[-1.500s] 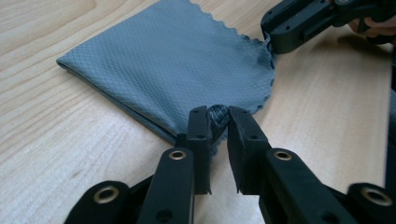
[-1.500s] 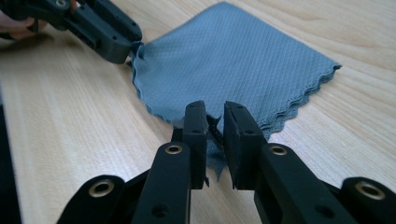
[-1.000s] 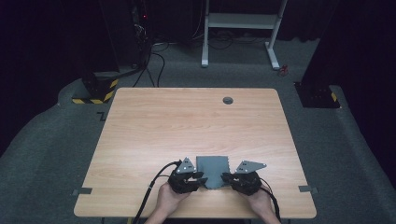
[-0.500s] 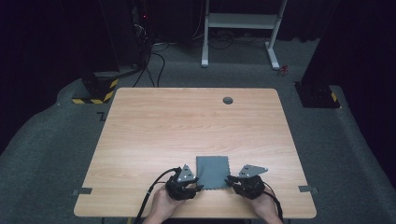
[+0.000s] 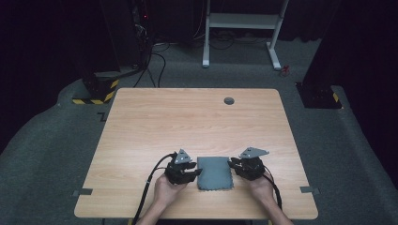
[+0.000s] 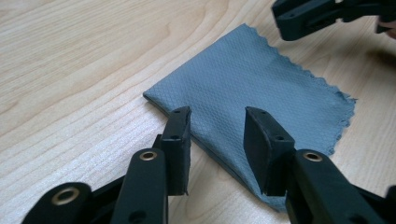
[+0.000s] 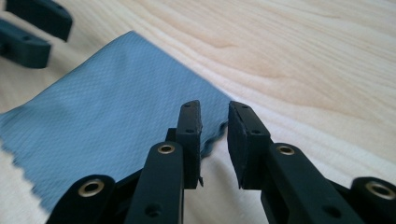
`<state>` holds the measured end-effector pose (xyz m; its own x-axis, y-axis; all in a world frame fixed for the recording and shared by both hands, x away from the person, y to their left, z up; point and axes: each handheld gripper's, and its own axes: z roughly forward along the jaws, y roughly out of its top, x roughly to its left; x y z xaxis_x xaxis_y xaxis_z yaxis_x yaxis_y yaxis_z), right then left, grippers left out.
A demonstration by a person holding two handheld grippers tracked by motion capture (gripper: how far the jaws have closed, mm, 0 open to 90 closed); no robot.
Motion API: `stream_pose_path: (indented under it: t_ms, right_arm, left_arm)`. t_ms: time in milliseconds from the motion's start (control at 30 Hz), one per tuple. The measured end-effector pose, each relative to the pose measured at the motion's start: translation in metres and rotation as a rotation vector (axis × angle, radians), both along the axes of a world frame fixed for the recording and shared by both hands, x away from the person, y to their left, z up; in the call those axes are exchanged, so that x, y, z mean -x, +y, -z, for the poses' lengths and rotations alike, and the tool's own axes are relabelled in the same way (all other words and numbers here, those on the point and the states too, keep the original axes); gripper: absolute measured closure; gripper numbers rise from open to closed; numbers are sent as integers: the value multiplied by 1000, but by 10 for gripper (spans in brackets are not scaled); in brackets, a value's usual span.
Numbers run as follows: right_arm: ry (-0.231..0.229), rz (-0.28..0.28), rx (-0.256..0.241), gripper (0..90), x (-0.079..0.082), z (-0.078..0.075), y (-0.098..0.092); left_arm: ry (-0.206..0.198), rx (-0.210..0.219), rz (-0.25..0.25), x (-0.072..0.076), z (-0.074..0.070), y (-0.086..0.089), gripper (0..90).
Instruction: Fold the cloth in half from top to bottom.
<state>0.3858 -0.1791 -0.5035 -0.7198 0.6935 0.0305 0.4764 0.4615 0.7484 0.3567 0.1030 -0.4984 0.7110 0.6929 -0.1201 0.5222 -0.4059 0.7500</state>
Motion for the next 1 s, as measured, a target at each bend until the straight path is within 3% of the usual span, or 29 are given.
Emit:
stream_pose_path:
  t_ms: [100, 267, 400, 533, 733, 1000]
  right_arm:
    - [6, 6, 7, 733, -7, 1, 3]
    - [37, 23, 9, 708, -18, 8, 5]
    - [50, 23, -2, 704, -20, 10, 5]
    - [52, 14, 3, 710, -23, 8, 9]
    - [59, -6, 38, 762, -29, 11, 13]
    - [69, -35, 57, 897, -34, 10, 14]
  left_arm:
    - [8, -27, -24, -9, 1, 0, 595]
    - [25, -34, -63, -26, 1, -5, 592]
    - [38, -39, -68, -35, 3, -9, 606]
    - [47, -75, -74, -43, 6, -13, 629]
    - [44, -130, -59, -49, 11, -19, 682]
    - [50, -143, -31, -54, 11, -19, 828]
